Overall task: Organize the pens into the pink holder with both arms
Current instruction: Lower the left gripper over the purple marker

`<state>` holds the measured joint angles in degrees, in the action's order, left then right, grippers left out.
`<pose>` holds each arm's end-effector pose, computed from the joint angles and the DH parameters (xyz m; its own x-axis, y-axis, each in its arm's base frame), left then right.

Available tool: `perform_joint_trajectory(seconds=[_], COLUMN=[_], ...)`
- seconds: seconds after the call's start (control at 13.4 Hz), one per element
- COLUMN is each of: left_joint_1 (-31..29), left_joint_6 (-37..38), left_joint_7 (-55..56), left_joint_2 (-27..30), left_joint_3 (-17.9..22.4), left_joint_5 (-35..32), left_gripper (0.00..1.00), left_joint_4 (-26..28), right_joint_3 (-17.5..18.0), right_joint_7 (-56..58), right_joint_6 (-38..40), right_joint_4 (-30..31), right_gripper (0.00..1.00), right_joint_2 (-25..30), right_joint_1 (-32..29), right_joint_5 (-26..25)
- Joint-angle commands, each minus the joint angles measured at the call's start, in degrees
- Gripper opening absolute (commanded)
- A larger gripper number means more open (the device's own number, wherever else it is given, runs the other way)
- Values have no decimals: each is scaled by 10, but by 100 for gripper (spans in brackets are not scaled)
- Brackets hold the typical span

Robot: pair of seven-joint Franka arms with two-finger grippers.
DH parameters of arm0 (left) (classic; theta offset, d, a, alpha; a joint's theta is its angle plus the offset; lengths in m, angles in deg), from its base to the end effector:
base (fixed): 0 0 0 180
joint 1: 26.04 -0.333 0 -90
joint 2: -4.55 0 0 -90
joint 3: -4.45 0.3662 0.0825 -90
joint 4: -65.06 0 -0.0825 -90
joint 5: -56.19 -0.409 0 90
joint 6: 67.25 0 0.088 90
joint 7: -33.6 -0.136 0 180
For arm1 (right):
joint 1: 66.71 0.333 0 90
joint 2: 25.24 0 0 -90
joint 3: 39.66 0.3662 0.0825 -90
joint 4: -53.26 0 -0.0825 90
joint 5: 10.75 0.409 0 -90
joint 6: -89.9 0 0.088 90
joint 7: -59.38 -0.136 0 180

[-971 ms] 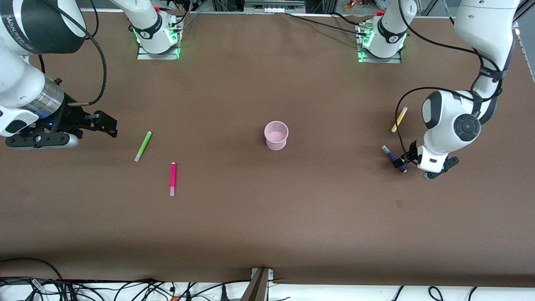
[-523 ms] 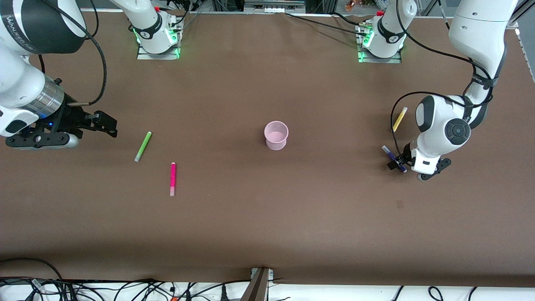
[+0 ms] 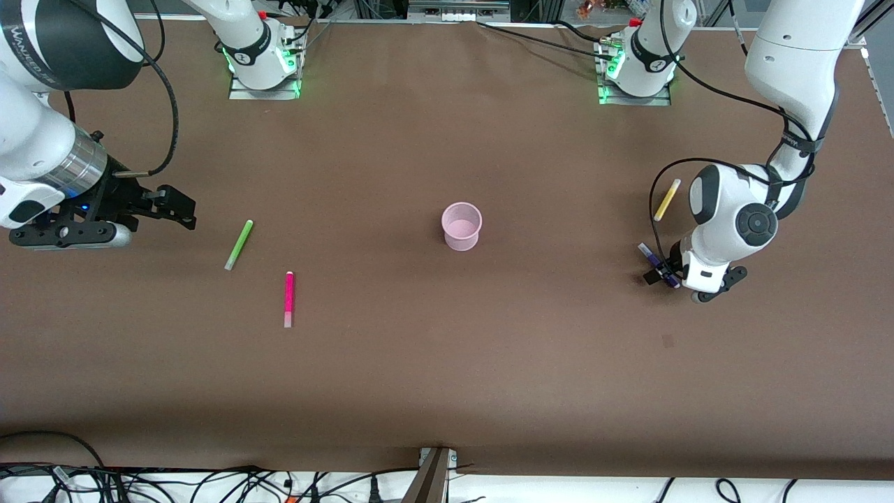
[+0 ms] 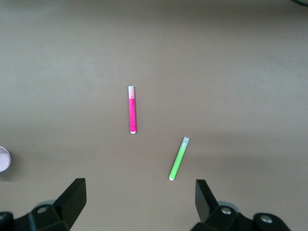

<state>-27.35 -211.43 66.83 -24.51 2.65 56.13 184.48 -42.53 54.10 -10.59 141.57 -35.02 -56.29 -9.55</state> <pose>0.6117 -0.0054 0.1654 0.8371 0.5424 -0.0706 0.5419 -0.8400 -0.0287 0.6473 0.0908 0.5719 0.9985 0.0368 0.0408 0.0375 -0.9992 -0.0161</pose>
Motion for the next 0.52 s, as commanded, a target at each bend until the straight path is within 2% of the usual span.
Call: perform_joint_trajectory(seconds=[0.0,0.22,0.37,0.45], left_joint_1=[1,1,1,1], left_joint_6=[-4,-4,-4,-2], left_joint_7=[-8,-8,-9,-10], left_joint_2=[-7,-7,-7,-7], left_joint_3=[-1,-1,-1,-1], left_joint_5=[8,8,8,8], left_gripper=[67,36,10,0], left_joint_4=[-9,-10,-10,-15], right_joint_3=[0,0,0,0], right_joint_7=[-5,-5,-4,-5], right_joint_6=[3,4,4,4], right_joint_4=[-10,-10,-10,-10], right_gripper=[100,100,100,100], right_joint_2=[-2,-2,-2,-2], right_joint_1=[1,1,0,0], right_joint_5=[1,2,2,2])
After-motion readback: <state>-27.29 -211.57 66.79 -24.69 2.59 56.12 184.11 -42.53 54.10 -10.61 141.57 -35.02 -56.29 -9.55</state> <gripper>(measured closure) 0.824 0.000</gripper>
